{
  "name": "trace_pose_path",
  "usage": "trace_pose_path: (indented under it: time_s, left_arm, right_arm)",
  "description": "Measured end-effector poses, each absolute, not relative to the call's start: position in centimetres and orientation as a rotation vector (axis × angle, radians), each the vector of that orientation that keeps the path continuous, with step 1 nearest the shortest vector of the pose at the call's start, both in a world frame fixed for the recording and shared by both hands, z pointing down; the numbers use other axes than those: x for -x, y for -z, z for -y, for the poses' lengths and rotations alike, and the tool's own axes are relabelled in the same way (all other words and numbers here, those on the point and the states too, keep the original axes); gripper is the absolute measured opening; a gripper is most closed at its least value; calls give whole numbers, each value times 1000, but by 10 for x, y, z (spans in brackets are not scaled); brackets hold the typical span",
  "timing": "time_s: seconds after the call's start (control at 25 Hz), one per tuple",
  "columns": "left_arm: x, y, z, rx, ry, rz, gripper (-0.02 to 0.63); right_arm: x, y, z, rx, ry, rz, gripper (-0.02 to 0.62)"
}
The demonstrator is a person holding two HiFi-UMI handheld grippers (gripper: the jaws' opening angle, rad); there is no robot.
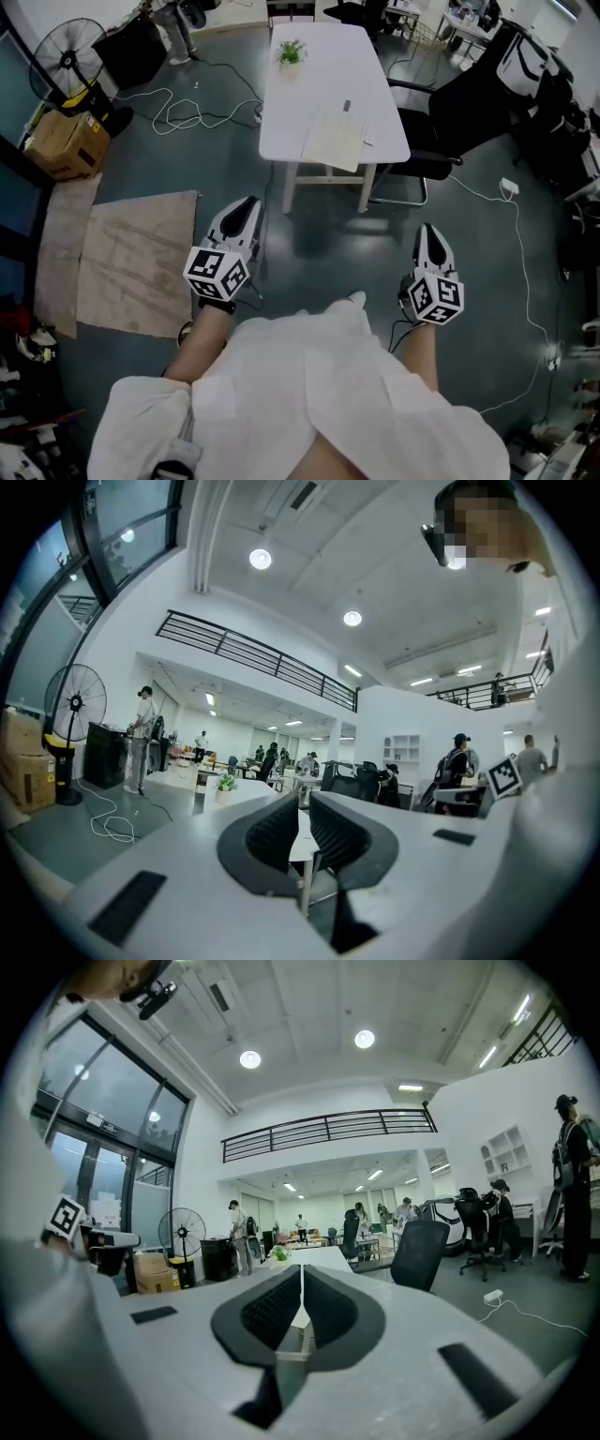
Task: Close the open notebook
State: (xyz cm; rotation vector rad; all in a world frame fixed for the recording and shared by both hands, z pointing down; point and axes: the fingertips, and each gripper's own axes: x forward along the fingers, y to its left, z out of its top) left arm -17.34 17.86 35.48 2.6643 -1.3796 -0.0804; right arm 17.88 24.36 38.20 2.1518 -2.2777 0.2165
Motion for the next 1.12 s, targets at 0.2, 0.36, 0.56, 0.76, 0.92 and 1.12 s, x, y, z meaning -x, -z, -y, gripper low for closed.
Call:
trace_pose_path:
  time_s: [0.2,0.36,0.56,0.76,0.92,1.12]
  left_arm:
    - [158,-359,-170,-2670,60,1343,34]
    - [150,-368,-160,-2652,36,1347,34]
    - [128,-372,-145,-2642,10,1354,32]
    - [96,-368,-118,-2634,13,1383,34]
    - [68,-356,-96,-2627,36,1419,34]
    - [37,-344,-69,-2599,68,1475,34]
  right_arm:
    - [-191,-388,-241,-2168,-241,2249,11]
    - [-203,-396,-233,-2161,-262,2240,23]
    - [-225,-400,-215,-2151,-279,2251,27]
    - [-253,-398,-181,-2113,-272,2284,29]
    - [-283,-386,-153,-2085,-246,2315,34]
    - [-315,-375,-119,-2030,-228,2351,38]
